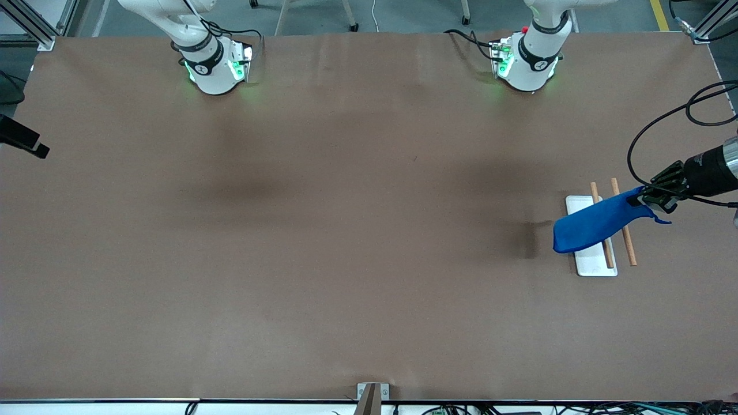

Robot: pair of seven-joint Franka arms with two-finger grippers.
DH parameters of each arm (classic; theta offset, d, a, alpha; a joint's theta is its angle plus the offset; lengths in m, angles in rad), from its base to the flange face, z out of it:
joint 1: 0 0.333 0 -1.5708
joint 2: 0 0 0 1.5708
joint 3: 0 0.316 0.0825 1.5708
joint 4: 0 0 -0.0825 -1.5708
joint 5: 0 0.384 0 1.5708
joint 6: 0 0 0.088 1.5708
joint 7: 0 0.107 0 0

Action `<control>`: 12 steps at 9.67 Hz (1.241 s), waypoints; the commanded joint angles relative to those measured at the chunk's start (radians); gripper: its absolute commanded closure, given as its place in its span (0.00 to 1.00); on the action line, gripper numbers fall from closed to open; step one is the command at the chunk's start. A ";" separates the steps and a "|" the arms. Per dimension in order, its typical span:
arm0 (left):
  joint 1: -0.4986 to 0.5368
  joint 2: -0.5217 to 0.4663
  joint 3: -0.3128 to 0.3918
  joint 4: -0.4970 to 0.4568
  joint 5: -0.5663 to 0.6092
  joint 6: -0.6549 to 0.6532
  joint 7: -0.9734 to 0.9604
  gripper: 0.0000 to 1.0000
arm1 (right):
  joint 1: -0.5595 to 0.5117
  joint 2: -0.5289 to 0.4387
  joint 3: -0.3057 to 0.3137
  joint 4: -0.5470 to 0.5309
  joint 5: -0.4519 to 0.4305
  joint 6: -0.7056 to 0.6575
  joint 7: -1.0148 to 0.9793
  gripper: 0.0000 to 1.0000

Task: Right arm passes towel to left arm to hang
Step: 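Carry the towel with the left gripper over the wooden dowels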

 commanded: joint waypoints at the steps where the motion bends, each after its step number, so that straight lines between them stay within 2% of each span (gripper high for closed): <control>1: 0.009 -0.046 0.029 -0.108 0.002 0.031 -0.035 1.00 | -0.008 -0.033 0.012 -0.037 -0.020 0.020 0.002 0.00; 2: 0.010 -0.070 0.051 -0.135 0.002 0.039 -0.089 1.00 | -0.009 -0.031 0.012 -0.036 -0.018 0.021 0.002 0.00; 6: 0.010 -0.136 0.053 -0.264 0.000 0.197 -0.345 1.00 | -0.006 -0.030 0.013 -0.034 -0.020 0.020 0.000 0.00; 9: 0.030 -0.175 0.057 -0.336 -0.003 0.261 -0.372 1.00 | -0.009 -0.030 0.012 -0.034 -0.018 0.023 0.002 0.00; 12: 0.039 -0.155 0.138 -0.344 -0.008 0.272 -0.287 1.00 | -0.012 -0.030 0.012 -0.034 -0.012 0.026 0.002 0.00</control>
